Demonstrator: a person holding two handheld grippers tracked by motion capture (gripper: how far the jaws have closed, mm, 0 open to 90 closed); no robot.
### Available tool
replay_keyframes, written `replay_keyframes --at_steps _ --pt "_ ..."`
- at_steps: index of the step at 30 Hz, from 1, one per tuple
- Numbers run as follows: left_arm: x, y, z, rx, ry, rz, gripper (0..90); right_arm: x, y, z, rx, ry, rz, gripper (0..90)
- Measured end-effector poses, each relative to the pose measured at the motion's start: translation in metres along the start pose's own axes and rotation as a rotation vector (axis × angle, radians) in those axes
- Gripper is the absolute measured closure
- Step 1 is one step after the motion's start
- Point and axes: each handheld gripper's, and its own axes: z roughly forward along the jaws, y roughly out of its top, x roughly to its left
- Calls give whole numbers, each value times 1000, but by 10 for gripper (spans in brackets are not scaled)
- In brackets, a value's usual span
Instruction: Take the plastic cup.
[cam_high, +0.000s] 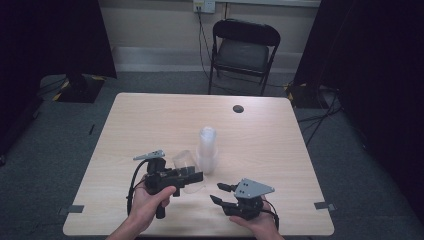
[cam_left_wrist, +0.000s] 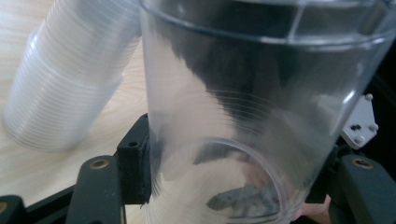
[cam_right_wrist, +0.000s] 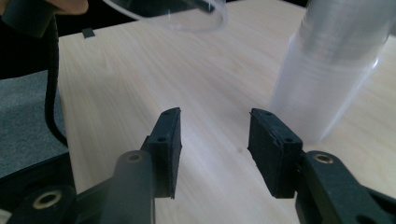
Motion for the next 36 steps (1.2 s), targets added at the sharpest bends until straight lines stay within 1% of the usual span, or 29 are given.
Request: replay_keyframes --at_steps 2,3,4,5,7,8,9,11,12,13,14,17,19,26,28,29,30,31,34,35,36 --pt "0 0 0 -4 -3 -5 369 0 5 0 -33 -6 -24 576" --pt "1 0 0 -5 -10 -18 373 0 9 1 -59 -15 -38 592" --pt "1 0 0 -10 -18 -33 374 0 11 1 -73 -19 -46 598" --pt "1 0 0 -10 -18 -33 376 0 11 1 -73 -19 -46 598" --pt "3 -1 0 -13 -31 -64 382 2 16 4 -93 -14 -63 604" --pt "4 -1 0 -17 -35 -77 384 2 17 5 -93 -8 -73 604" --pt "5 -1 -1 -18 -38 -87 384 2 17 5 -93 -8 -73 604" --pt "10 -3 0 -19 -63 -114 385 4 19 8 -113 -2 -89 608" --pt "10 -3 0 -19 -63 -114 392 4 19 8 -113 -2 -89 608" --pt "12 -4 0 -22 -64 -131 393 4 20 9 -136 -11 -93 620" --pt "13 -4 0 -17 -65 -137 393 4 20 9 -136 -11 -93 620" --pt "15 -4 0 -21 -72 -150 401 3 22 9 -162 -23 -99 634" --pt "15 -4 0 -24 -84 -167 401 2 22 9 -175 -24 -103 642" --pt "15 -6 1 -24 -105 -179 403 2 25 13 -222 -34 -120 671" --pt "14 -6 2 -27 -104 -183 402 3 26 15 -232 -36 -125 676" --pt "13 -6 3 -28 -107 -189 402 3 27 16 -235 -34 -130 680" --pt "14 -6 3 -27 -111 -193 402 4 28 17 -240 -32 -131 681" --pt "13 -6 3 -32 -121 -206 402 4 30 20 -255 -38 -134 687" --pt "13 -6 3 -35 -128 -211 402 6 31 24 -268 -42 -138 692" --pt "12 -7 2 -46 -137 -211 401 6 32 26 -270 -51 -144 693" --pt "11 -8 3 -47 -146 -209 401 7 32 27 -278 -57 -149 693"
